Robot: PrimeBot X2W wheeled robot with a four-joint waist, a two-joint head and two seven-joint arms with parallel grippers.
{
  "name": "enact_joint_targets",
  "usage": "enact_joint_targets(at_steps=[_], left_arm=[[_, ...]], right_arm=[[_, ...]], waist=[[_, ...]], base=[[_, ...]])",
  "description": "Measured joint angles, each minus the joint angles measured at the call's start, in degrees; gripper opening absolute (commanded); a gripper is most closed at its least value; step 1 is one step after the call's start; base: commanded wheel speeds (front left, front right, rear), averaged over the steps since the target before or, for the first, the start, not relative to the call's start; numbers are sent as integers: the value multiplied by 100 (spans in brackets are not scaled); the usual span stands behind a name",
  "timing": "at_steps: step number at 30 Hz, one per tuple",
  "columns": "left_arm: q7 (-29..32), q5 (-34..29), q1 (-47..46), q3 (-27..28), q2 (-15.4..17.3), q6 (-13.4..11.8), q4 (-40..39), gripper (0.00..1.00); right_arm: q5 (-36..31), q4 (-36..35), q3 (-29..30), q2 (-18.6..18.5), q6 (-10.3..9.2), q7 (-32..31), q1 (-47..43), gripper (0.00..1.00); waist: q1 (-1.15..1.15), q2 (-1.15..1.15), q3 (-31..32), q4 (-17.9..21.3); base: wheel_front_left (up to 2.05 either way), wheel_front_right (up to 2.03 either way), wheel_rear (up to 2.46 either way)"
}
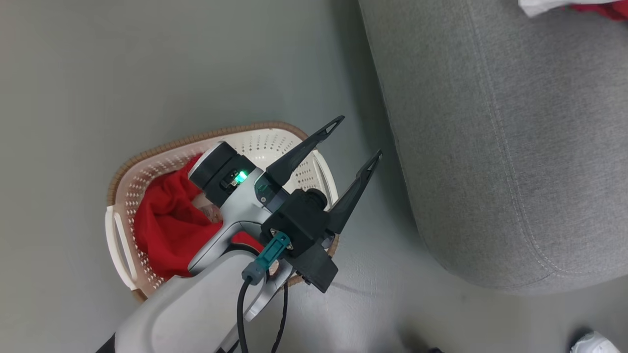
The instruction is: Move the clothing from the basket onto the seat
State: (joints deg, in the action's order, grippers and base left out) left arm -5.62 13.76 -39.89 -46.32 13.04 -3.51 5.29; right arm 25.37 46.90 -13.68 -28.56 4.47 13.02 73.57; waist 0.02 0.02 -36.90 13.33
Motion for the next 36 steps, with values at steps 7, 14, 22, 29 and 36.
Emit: enact_joint_targets(at_steps=[7, 14, 22, 29, 36], left_arm=[[4, -31, -16, -27, 27, 26, 68, 100], [-4, -31, -16, -26, 24, 26, 148, 100], [-181, 34, 45, 73, 46, -4, 358, 100], [-493, 240, 309, 319, 82, -62, 623, 100], [-692, 495, 593, 604, 25, -156, 828, 100]], right_arm=[[42, 627, -107, 365, 8, 70, -679, 0], [33, 884, -164, 486, 11, 120, -751, 100], [-81, 1047, -320, 494, 69, 126, -899, 100], [-334, 878, -467, 511, 118, 126, -1250, 100], [-454, 441, -561, 625, 143, 127, -1558, 100]], waist=[[0, -1, -254, 79], [-2, -1, -168, 108], [-2, -1, 80, 126], [-2, -2, 467, 132], [-3, -3, 984, 87]], base=[[0, 0, 0], [0, 0, 0], [0, 0, 0], [0, 0, 0], [0, 0, 0]])
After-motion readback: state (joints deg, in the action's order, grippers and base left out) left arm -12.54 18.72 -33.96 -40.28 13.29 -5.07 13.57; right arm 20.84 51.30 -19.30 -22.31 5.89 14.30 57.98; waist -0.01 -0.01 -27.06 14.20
